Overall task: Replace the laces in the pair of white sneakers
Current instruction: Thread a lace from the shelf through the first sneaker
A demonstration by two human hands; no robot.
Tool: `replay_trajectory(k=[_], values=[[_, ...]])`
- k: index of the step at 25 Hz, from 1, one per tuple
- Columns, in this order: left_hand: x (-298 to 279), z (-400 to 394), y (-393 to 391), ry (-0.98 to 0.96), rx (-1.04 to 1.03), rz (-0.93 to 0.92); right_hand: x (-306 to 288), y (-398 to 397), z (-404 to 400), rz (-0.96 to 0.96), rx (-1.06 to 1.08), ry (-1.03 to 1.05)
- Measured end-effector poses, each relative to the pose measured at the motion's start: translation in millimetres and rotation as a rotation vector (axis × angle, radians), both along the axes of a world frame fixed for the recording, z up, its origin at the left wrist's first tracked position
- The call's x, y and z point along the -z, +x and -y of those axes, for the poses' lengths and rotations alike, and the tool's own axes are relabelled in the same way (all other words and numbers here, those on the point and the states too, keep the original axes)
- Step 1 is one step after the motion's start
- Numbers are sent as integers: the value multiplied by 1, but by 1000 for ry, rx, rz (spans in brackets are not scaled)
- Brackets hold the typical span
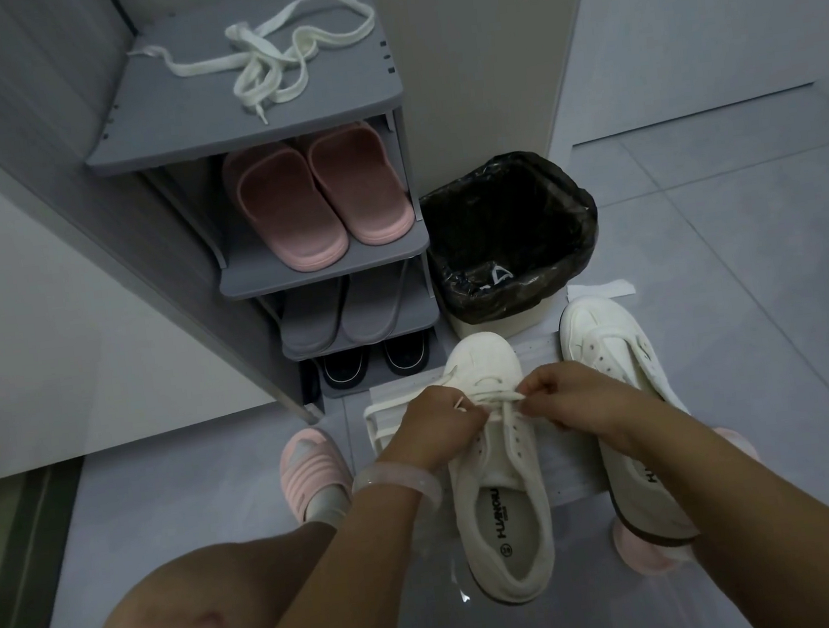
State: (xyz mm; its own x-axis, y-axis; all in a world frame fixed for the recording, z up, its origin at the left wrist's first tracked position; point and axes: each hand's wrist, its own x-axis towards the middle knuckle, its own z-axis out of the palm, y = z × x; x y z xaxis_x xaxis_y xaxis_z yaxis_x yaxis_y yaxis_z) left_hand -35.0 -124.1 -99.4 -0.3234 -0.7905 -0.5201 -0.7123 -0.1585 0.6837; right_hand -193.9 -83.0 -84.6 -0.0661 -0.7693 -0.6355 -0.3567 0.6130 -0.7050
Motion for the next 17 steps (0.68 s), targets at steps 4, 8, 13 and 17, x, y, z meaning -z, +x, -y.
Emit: replay_trajectory(k=[4, 8, 13, 17], values=[[1, -1, 0, -8, 9, 13, 0, -1, -2, -92, -44, -86], [1, -1, 1, -3, -2, 12, -3, -1, -3, 128, 14, -45], [1, 0, 0, -8, 6, 11, -2, -4, -2, -58, -66, -125], [-2, -2, 1, -15, 51, 40, 8, 17, -12, -619, -179, -345]])
